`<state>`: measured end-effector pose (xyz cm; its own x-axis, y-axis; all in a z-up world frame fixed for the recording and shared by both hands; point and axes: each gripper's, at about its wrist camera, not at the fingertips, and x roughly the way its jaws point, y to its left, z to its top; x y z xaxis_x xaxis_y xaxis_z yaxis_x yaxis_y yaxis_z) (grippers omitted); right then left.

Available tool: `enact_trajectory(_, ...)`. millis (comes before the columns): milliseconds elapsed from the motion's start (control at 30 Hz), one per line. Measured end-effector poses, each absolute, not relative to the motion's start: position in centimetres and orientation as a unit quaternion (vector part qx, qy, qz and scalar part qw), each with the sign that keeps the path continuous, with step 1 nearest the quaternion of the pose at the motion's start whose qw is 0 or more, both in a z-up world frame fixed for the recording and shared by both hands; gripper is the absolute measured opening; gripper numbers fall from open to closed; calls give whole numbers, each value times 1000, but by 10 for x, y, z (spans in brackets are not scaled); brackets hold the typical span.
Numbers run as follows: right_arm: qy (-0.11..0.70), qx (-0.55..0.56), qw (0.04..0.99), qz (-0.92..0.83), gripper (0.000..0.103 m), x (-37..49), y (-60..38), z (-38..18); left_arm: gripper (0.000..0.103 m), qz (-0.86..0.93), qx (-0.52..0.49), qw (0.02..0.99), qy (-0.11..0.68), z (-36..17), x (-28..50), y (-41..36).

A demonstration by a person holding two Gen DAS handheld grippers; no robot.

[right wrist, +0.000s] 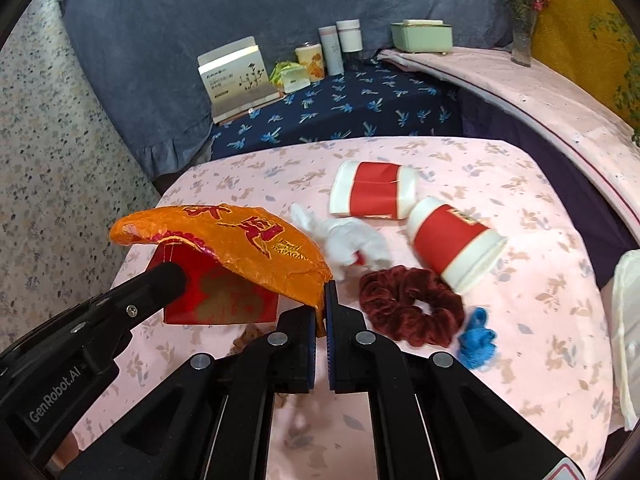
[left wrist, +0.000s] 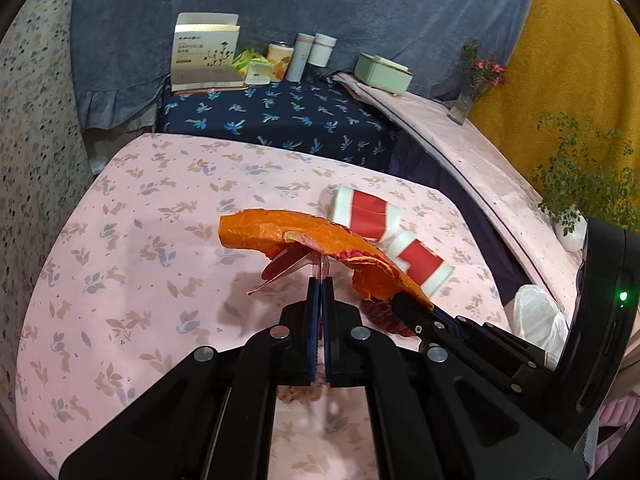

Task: Collect trash
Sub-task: 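Carry the orange bag and red envelope with the left gripper over the bin, release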

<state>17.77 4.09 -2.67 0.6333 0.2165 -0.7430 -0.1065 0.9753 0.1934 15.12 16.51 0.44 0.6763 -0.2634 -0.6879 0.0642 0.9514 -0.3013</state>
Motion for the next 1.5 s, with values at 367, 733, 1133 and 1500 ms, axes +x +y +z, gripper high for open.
enact_trajectory(367, 394, 105, 912, 40, 4, 131, -39, -8, 1, -142, -84, 908, 384, 23, 127, 87)
enact_trajectory(733, 377, 159, 911, -43, 4, 83, -149, -11, 1, -221, -38, 893, 391, 22, 110, -14)
enact_trajectory(1133, 367, 198, 899, -136, 4, 41, -240, -27, 1, -293, 1, 875, 384, 24, 92, -104)
enact_trajectory(1500, 371, 228, 880, -190, 4, 19, -291, -44, 1, -357, 16, 851, 384, 20, 85, -166)
